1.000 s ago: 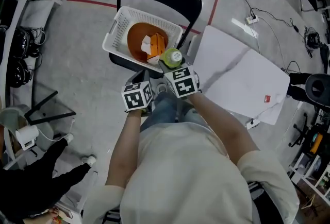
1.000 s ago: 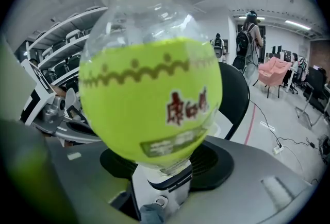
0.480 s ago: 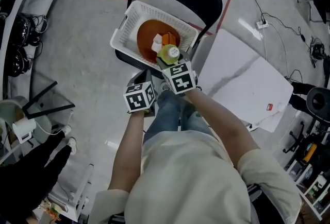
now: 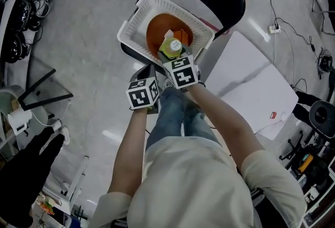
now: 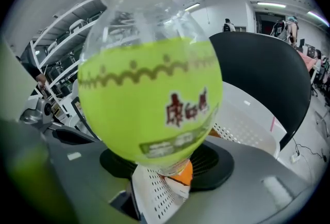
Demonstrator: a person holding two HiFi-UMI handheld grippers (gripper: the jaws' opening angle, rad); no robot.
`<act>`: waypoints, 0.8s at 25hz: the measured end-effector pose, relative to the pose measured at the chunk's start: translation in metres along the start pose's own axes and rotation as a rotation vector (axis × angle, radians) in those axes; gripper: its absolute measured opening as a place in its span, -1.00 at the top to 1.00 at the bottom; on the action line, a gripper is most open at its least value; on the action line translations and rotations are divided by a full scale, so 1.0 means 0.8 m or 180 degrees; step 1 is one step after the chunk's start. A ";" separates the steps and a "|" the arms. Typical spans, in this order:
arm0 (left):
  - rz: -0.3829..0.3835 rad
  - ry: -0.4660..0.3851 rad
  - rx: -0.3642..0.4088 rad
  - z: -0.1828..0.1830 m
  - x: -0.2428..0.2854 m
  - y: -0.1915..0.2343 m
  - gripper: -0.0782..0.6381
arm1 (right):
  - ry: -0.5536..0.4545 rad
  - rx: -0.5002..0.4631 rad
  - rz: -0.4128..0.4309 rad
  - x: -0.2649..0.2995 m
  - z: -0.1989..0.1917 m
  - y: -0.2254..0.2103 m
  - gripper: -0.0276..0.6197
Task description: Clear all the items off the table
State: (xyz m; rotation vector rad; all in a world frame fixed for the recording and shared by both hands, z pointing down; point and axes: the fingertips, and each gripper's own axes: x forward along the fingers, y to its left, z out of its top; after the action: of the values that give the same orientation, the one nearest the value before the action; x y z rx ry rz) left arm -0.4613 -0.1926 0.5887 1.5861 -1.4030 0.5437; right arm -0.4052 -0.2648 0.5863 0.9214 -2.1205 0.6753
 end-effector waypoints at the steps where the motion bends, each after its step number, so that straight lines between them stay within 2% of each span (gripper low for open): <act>1: 0.0004 0.0001 -0.0006 0.001 0.001 0.002 0.76 | 0.0011 -0.0010 0.0004 0.005 0.001 0.001 0.10; 13: 0.0047 0.0024 -0.0092 -0.003 0.009 0.021 0.76 | 0.0092 -0.0064 0.0135 0.036 -0.002 0.011 0.06; 15: 0.0045 0.0037 -0.0095 -0.005 0.010 0.022 0.76 | -0.0020 0.0024 0.0293 0.036 0.005 0.018 -0.03; 16: 0.0042 0.0042 -0.0095 -0.006 0.010 0.022 0.76 | -0.0078 0.0080 0.0373 0.036 0.010 0.021 -0.21; 17: 0.0040 0.0045 -0.0093 -0.006 0.011 0.022 0.76 | -0.0111 0.0114 0.0427 0.036 0.015 0.024 -0.30; 20: 0.0028 0.0051 -0.0091 -0.007 0.012 0.021 0.76 | -0.0118 0.0086 0.0434 0.034 0.019 0.024 -0.30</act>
State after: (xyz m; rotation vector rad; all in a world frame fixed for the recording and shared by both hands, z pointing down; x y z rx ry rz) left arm -0.4729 -0.1917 0.6049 1.5504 -1.4006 0.5383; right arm -0.4399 -0.2744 0.5950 0.8149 -2.2273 0.7624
